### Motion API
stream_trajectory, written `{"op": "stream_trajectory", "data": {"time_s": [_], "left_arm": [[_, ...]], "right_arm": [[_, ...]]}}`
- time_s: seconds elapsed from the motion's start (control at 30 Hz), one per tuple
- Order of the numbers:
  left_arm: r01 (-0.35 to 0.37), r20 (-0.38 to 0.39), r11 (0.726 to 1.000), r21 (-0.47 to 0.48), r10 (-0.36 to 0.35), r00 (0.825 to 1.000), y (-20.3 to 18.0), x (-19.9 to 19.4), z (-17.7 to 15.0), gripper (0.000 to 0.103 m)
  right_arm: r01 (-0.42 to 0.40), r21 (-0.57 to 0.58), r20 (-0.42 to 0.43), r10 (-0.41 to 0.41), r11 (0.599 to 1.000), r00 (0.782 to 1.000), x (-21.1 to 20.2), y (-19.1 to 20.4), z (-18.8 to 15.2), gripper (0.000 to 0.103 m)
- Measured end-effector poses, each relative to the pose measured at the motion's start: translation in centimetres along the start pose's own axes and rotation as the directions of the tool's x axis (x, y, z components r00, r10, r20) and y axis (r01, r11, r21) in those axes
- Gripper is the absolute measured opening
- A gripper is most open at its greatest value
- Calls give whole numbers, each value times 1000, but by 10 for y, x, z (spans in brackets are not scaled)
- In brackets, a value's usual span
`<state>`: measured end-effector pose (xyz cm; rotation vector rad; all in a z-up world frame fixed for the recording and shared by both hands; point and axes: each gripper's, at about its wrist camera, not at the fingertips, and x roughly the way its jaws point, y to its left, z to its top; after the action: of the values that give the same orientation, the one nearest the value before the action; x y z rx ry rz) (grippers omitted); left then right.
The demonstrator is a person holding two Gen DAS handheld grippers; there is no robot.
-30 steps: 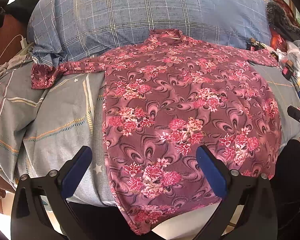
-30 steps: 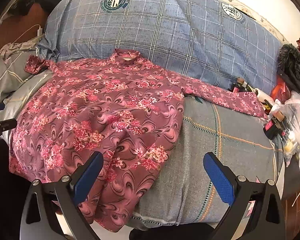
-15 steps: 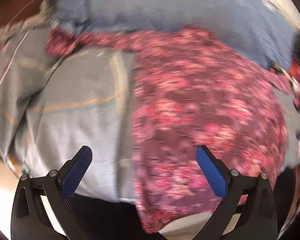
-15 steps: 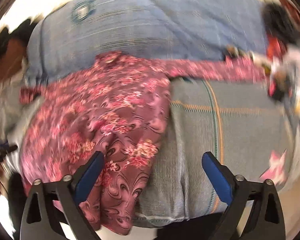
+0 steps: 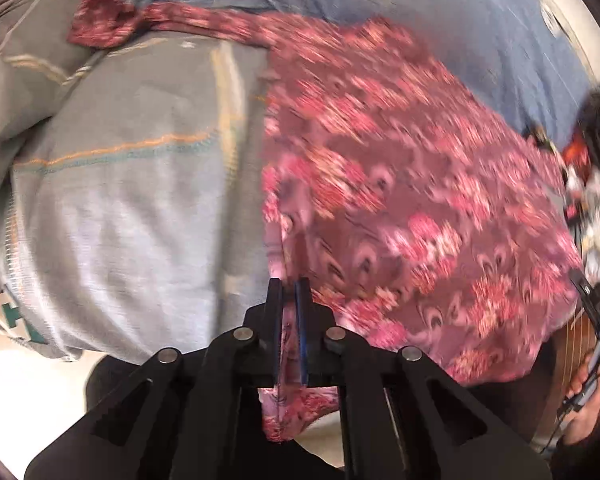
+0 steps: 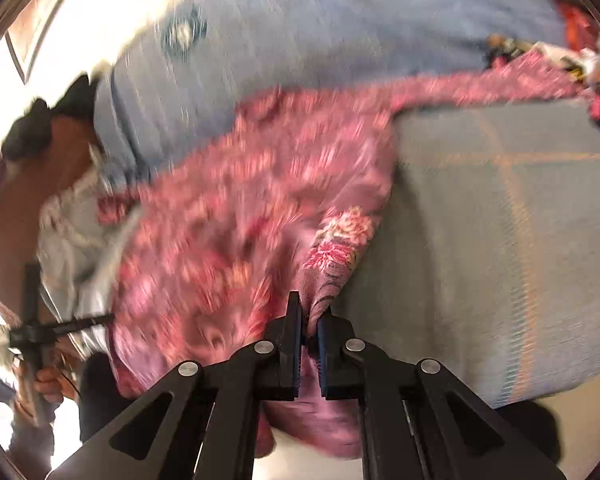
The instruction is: Fold small clothes
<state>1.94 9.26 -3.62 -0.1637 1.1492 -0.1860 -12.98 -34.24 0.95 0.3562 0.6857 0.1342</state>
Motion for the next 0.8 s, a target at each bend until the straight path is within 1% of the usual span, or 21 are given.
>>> {"op": "stream_trajectory", "data": {"time_s": [0.07, 0.17, 0.2, 0.23, 0.27, 0.3, 0.33, 0.37, 0.4, 0.43, 0.47, 0.5, 0.53, 0.57, 0.6, 0.63, 0.67, 0.73, 0.77, 0.8], "left_arm": [[-23, -6, 999, -34, 23, 1000, 11, 2, 3, 4], [-16, -40, 998, -63, 13, 999, 23, 9, 1, 4], [-11, -43, 998, -62, 8, 999, 22, 11, 0, 7], [1, -50, 999, -53, -3, 999, 20, 12, -2, 10], [11, -55, 999, -43, -14, 998, 18, 13, -3, 20], [19, -56, 999, -34, -21, 998, 15, 13, -5, 36], [30, -48, 999, -25, -32, 998, 10, 14, -7, 49], [54, -52, 998, -15, -55, 997, 3, 14, -10, 63], [74, -58, 997, -7, -74, 996, -3, 17, -11, 63], [66, -59, 998, 13, -65, 996, -12, 17, -15, 62], [37, -45, 998, 52, -34, 998, -21, 16, -15, 39], [14, -43, 996, 87, -11, 999, -28, 14, -16, 7], [4, -50, 995, 101, 1, 999, -31, 13, -14, 6], [8, -49, 996, 93, -4, 999, -30, 10, -12, 6], [19, -51, 997, 74, -15, 999, -27, 7, -9, 6], [22, -52, 998, 57, -19, 998, -23, 4, -8, 6], [8, -51, 999, 45, -6, 999, -18, 3, -5, 6], [-26, -67, 999, 33, 28, 997, -11, 8, -5, 6], [-40, -88, 999, 27, 43, 995, -7, 15, -6, 6], [-24, -105, 1000, 13, 26, 994, 0, 17, -6, 6]], "right_arm": [[50, 14, 0, -50, 999, 999, -9, -16, 4, 5], [126, 62, -100, -119, 990, 988, 4, -44, -6, 6], [152, 85, -120, -141, 985, 983, 9, -50, -11, 11], [151, 108, -129, -137, 983, 982, 11, -54, -16, 13], [139, 127, -125, -123, 982, 984, 10, -56, -18, 14], [116, 151, -116, -99, 982, 988, 9, -58, -22, 22], [96, 164, -108, -78, 982, 991, 8, -59, -24, 37], [83, 168, -102, -67, 982, 993, 9, -60, -28, 45], [87, 164, -102, -71, 983, 992, 11, -59, -29, 55], [100, 149, -105, -85, 984, 991, 14, -57, -30, 54], [111, 126, -114, -97, 986, 989, 18, -56, -31, 49], [106, 95, -129, -94, 990, 987, 22, -52, -31, 10], [88, 83, -144, -75, 993, 987, 22, -47, -29, 5], [39, 93, -114, -28, 995, 993, 14, -43, -25, 5], [-42, 103, -69, 50, 994, 996, 2, -38, -21, 5], [-88, 104, -40, 93, 991, 995, -6, -35, -18, 4], [-122, 97, -5, 123, 988, 992, -18, -31, -13, 4], [-112, 100, 0, 113, 989, 994, -21, -31, -12, 4], [-72, 102, -24, 75, 992, 997, -16, -35, -13, 4], [18, 97, -81, -10, 995, 997, -5, -43, -18, 5]]}}
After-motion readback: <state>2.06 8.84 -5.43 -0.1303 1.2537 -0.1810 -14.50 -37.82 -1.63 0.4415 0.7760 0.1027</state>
